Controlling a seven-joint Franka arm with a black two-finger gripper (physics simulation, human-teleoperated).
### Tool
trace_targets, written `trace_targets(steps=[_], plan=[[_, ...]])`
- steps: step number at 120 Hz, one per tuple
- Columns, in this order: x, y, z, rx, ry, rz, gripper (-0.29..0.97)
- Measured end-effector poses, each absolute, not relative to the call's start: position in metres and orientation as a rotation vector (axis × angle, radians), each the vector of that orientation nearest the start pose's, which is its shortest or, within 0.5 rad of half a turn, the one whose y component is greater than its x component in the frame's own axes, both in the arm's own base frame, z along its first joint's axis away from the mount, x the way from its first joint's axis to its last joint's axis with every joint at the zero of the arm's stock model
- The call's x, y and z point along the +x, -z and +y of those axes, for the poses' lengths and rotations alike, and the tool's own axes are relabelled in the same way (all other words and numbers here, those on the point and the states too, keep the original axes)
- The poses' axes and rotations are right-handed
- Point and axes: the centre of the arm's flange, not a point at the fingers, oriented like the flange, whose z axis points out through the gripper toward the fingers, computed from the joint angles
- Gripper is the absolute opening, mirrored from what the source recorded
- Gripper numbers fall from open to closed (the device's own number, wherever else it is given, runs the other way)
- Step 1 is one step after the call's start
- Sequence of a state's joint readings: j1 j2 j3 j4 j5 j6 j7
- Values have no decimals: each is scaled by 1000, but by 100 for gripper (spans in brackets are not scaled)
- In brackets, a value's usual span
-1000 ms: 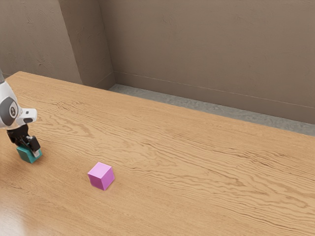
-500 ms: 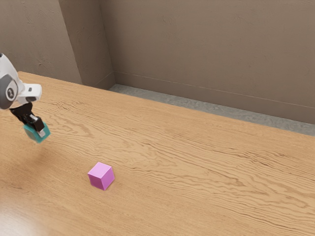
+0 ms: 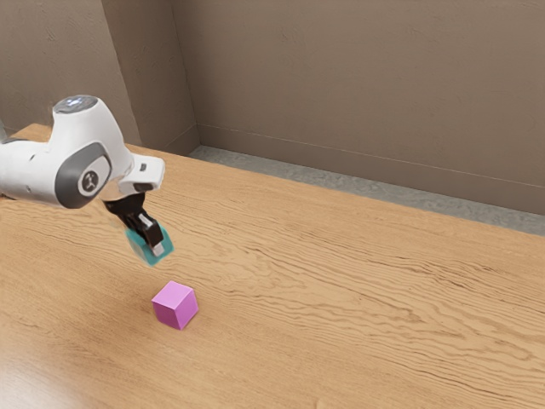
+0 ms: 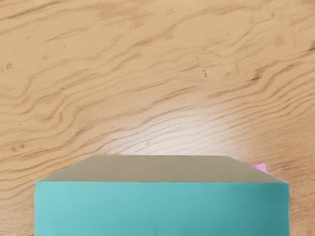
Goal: Pick up the blue block with one arm, and put the blue block on the pink block with one arm
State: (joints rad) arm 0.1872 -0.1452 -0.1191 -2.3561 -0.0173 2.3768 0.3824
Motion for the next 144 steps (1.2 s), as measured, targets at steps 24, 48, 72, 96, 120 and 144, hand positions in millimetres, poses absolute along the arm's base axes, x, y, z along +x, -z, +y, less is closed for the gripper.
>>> trace_targets(steps=[24,48,72,96,120,144], plan=[[495,-395,13,-3101,223,250,35],[494,-373,13,-3131,154,4,36],[495,-362,17,-3131,120,-177,36],[495,-353,17,-3116,89,-264,36],[494,-349,18,-3101,79,-285,36],[493,-345,18,-3096,65,-300,36]])
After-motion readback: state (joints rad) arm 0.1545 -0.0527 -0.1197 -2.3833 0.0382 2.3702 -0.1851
